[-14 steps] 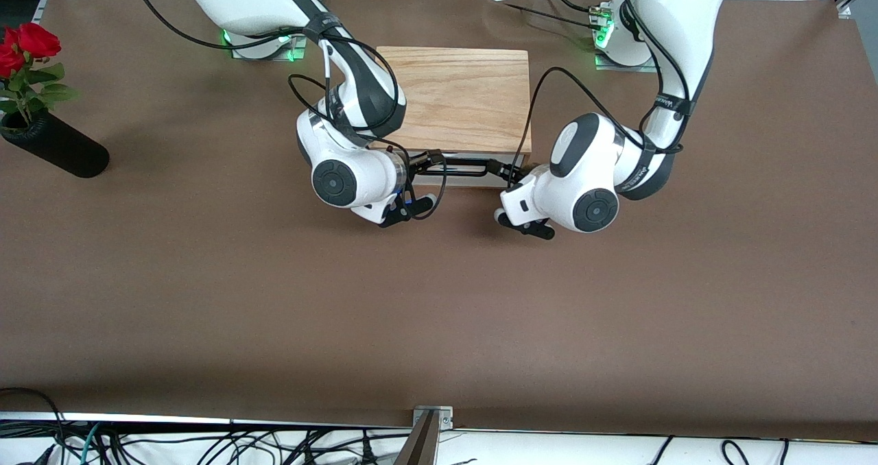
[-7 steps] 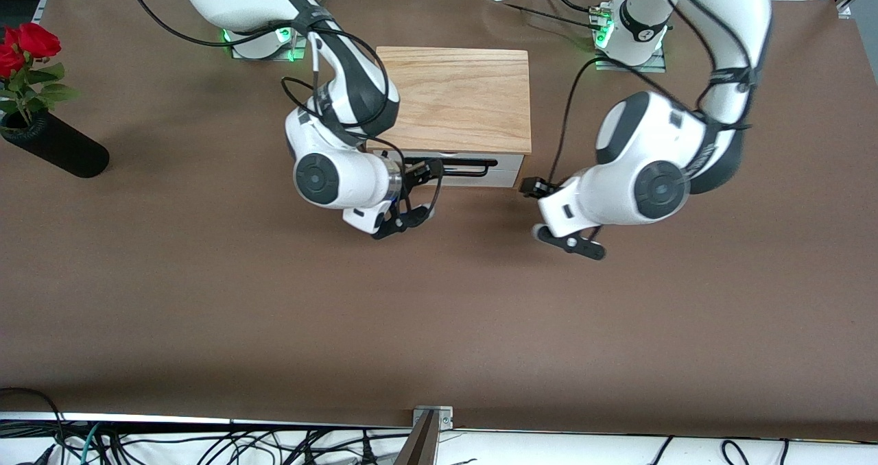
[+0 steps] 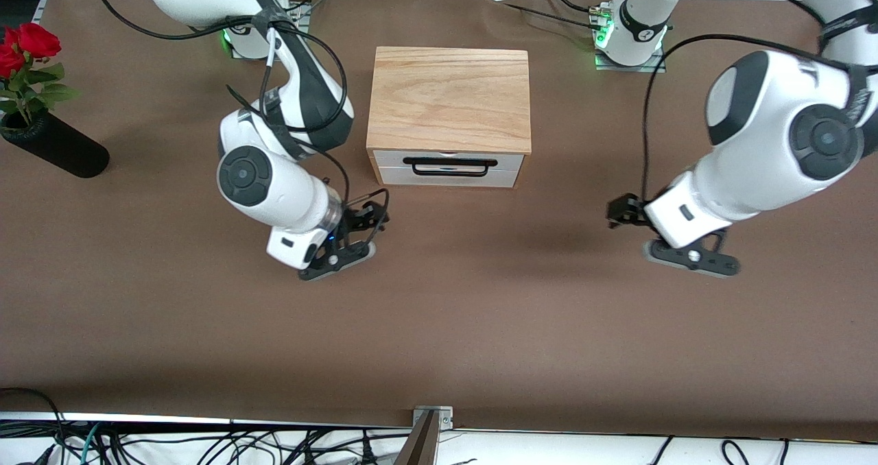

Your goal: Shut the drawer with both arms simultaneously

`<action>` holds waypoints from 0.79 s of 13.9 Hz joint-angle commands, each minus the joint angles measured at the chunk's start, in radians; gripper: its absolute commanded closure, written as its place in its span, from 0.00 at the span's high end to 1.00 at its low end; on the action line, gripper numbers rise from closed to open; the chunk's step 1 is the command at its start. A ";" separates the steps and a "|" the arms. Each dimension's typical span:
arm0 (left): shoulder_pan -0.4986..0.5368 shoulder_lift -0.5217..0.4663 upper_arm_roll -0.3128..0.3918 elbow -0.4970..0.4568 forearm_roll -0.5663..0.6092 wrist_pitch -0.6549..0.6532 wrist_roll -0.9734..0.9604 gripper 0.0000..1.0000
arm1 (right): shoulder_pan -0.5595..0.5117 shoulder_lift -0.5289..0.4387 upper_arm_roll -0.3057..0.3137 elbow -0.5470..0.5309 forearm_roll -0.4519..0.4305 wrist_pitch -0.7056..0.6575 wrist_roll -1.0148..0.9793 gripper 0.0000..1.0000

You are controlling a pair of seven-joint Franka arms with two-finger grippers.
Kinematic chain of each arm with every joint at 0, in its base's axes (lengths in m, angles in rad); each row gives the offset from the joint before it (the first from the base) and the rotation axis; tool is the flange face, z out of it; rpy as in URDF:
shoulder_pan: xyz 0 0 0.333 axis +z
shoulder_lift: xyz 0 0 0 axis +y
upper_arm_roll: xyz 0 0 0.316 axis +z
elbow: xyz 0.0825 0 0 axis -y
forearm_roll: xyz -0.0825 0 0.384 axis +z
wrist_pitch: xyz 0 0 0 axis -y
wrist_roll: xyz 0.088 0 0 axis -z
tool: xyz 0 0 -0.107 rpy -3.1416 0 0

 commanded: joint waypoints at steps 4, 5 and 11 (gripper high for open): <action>0.011 -0.122 0.024 -0.002 0.101 -0.054 -0.007 1.00 | 0.004 -0.110 -0.202 0.001 -0.027 -0.043 -0.016 1.00; 0.011 -0.148 0.041 -0.028 0.102 -0.059 -0.003 1.00 | 0.004 -0.115 -0.229 0.001 -0.026 -0.087 -0.016 1.00; 0.069 -0.389 0.008 -0.307 0.087 -0.056 -0.003 1.00 | -0.261 -0.311 -0.083 -0.084 -0.160 -0.126 -0.013 1.00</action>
